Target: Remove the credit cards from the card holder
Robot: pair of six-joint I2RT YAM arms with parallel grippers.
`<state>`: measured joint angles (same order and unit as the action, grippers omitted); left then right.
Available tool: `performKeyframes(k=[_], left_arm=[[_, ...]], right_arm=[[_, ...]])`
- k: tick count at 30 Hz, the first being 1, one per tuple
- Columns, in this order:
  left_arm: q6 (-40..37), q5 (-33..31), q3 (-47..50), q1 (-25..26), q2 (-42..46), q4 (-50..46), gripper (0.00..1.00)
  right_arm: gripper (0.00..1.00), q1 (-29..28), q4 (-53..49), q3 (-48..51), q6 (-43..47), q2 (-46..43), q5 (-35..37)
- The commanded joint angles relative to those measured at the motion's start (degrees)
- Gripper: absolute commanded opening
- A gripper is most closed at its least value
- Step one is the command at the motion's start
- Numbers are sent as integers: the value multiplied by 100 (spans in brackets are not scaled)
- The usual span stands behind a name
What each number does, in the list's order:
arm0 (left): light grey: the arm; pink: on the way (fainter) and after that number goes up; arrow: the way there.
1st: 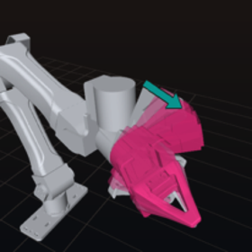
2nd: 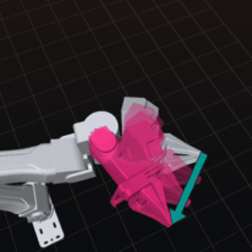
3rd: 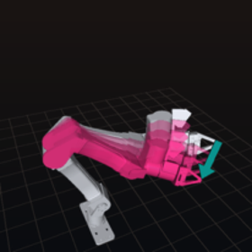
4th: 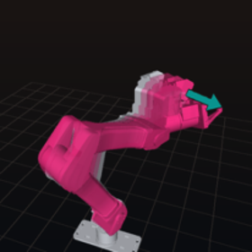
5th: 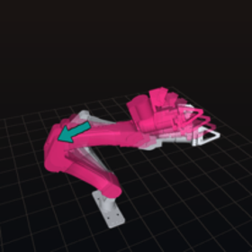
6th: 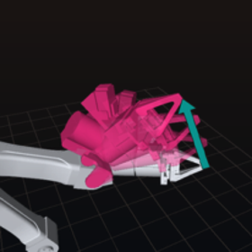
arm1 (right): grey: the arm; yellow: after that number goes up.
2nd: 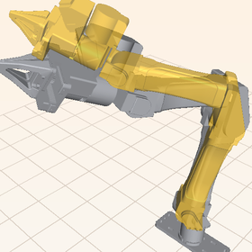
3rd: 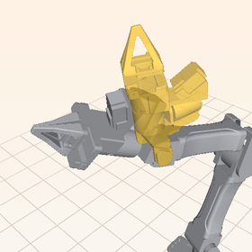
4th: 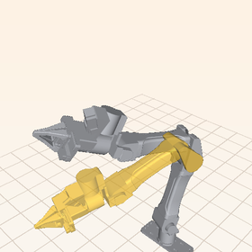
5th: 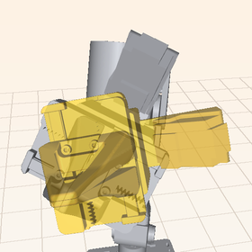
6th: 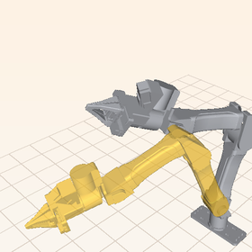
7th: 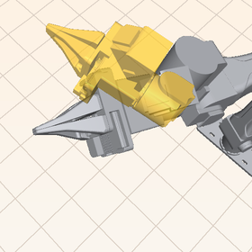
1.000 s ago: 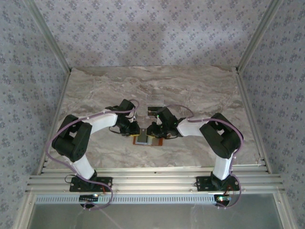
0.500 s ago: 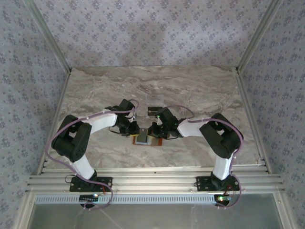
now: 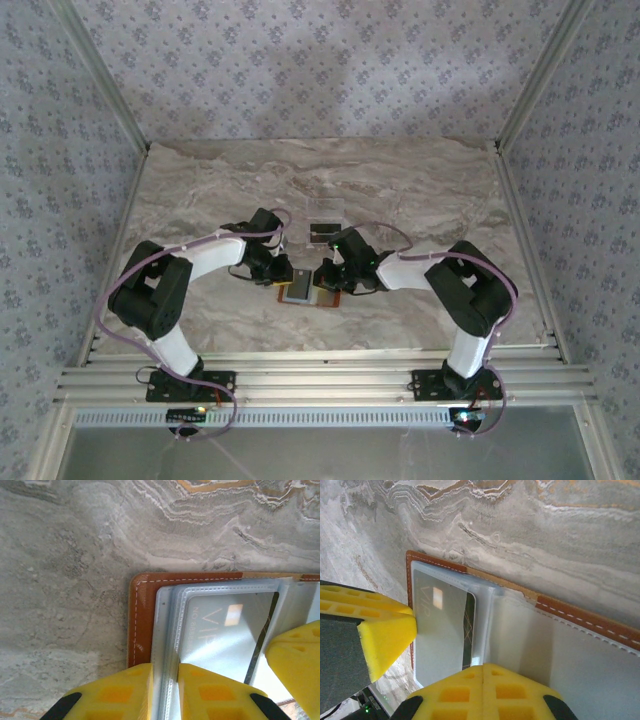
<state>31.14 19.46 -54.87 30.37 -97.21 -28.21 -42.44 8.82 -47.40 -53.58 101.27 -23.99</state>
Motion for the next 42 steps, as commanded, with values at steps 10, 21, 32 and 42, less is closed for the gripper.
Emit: performKeyframes(k=[10, 21, 32, 42], left_arm=[[-20, -384, 223, -39, -162, -299, 20], [-29, -357, 220, -33, -180, -299, 19], [-40, -365, 231, -31, -244, -282, 19], [-37, -399, 259, -38, -270, -273, 18]], right_arm=[[21, -72, -64, -253, -124, 211, -117], [22, -86, 51, -331, -119, 478, -194], [16, -50, 912, -19, -314, 477, -400], [4, 1, 1586, 333, -369, 283, -401]])
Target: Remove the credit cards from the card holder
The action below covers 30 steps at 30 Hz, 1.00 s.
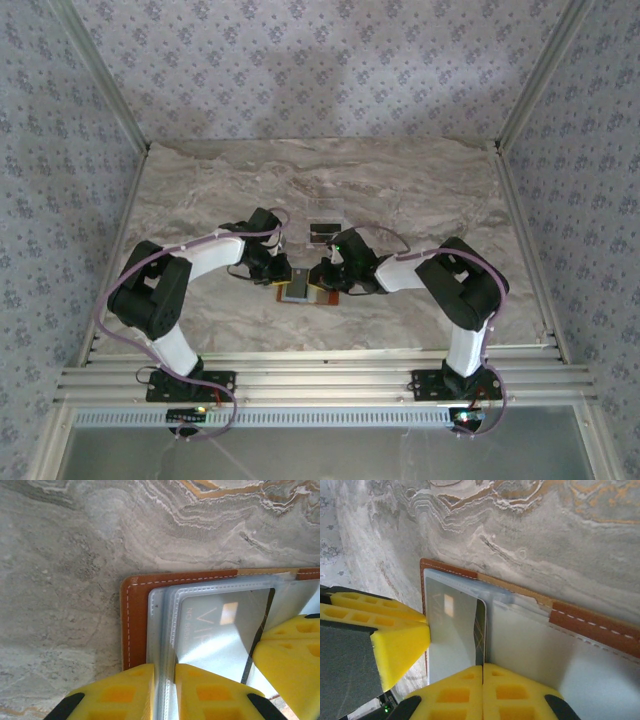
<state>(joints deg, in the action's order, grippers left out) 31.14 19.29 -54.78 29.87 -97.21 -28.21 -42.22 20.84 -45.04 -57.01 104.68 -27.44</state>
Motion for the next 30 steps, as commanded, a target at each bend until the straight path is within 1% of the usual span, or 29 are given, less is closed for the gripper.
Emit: performKeyframes(k=[1, 4, 15, 27, 28, 30], left_arm=[[-39, -389, 253, 5, -272, -281, 19], [-33, -401, 257, 9, -264, -282, 19], [-11, -454, 276, -11, -272, -299, 19], [-7, -456, 249, -15, -264, -335, 18], [-8, -453, 257, -9, -255, -335, 19], [-4, -438, 258, -14, -270, -313, 18]], right_arm=[[3, -14, 394, 130, -14, -98, -27], [0, 5, 381, 189, 63, -225, 28], [0, 38, 508, 403, 118, -453, 57], [0, 33, 613, 506, 60, -350, 40], [1, 33, 589, 516, 46, -344, 47], [8, 31, 586, 475, 44, -255, -22]])
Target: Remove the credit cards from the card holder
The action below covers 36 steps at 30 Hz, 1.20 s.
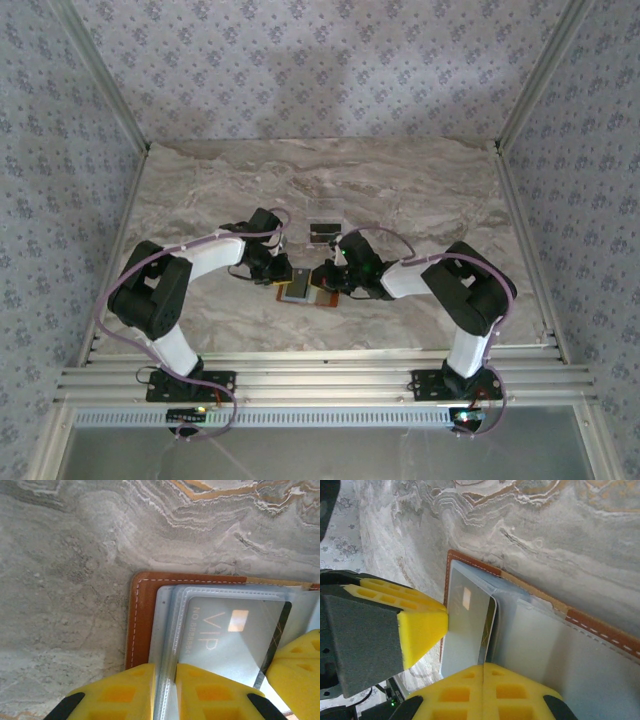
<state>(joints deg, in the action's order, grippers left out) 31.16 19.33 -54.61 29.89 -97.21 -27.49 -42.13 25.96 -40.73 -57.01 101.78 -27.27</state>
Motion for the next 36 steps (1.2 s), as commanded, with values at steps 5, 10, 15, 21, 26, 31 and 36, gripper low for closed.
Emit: performKeyframes(k=[5, 10, 15, 21, 26, 31, 36], left_arm=[[-13, -413, 214, -15, -303, -398, 18], [-13, -422, 223, -17, -282, -407, 19], [-22, -430, 224, -18, -281, -424, 18], [-22, -423, 205, -12, -301, -424, 19], [-20, -437, 205, -17, -272, -441, 19], [-24, -396, 196, -9, -281, -433, 19], [-24, -396, 184, 6, -290, -424, 18]], right_arm=[[16, -21, 212, -143, -66, 308, -260], [22, -55, -4, -289, -82, 409, -215], [23, -61, -605, -303, 18, 245, 138], [25, -92, -1446, -501, 245, 140, 399], [26, -155, -1730, -624, 305, 67, 556], [29, -229, -1714, -805, 280, 130, 468], [28, -243, -1245, -795, 95, 262, 265]])
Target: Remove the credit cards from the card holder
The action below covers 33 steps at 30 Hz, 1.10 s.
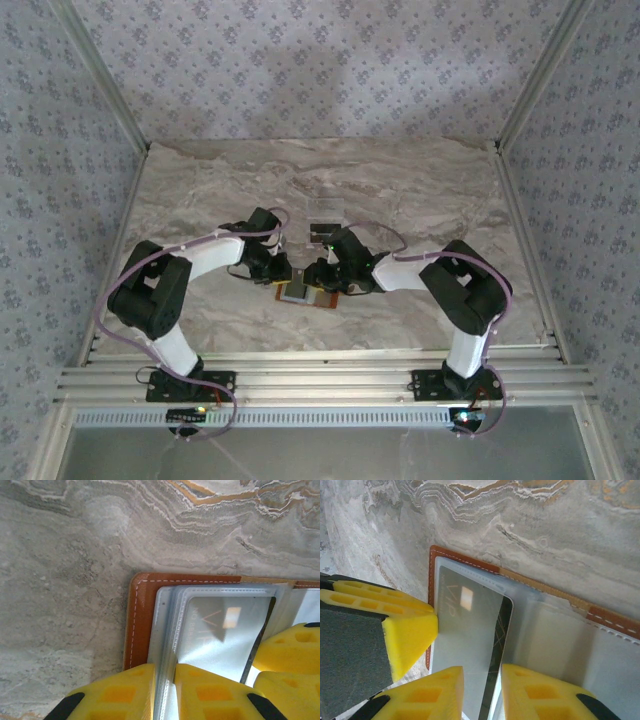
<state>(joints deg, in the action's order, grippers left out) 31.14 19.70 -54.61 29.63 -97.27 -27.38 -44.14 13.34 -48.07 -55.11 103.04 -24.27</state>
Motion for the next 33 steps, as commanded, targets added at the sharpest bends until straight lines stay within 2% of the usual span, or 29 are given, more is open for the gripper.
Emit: performKeyframes(k=[1, 11, 21, 26, 33], left_arm=[[-28, -424, 180, 32, -283, -431, 19], [-46, -406, 195, 32, -311, -400, 19], [-47, -424, 205, 29, -301, -400, 18], [-39, -478, 231, 28, -309, -409, 19], [-31, -524, 251, 9, -336, -400, 19]], right_arm=[[28, -42, 14, -64, -105, 154, -29], [23, 18, 767, 59, -262, 407, -321], [12, 96, 1818, 512, -564, 388, -351], [4, 126, 1828, 704, -529, 207, -245], [0, 204, 1466, 838, -387, -40, -137]])
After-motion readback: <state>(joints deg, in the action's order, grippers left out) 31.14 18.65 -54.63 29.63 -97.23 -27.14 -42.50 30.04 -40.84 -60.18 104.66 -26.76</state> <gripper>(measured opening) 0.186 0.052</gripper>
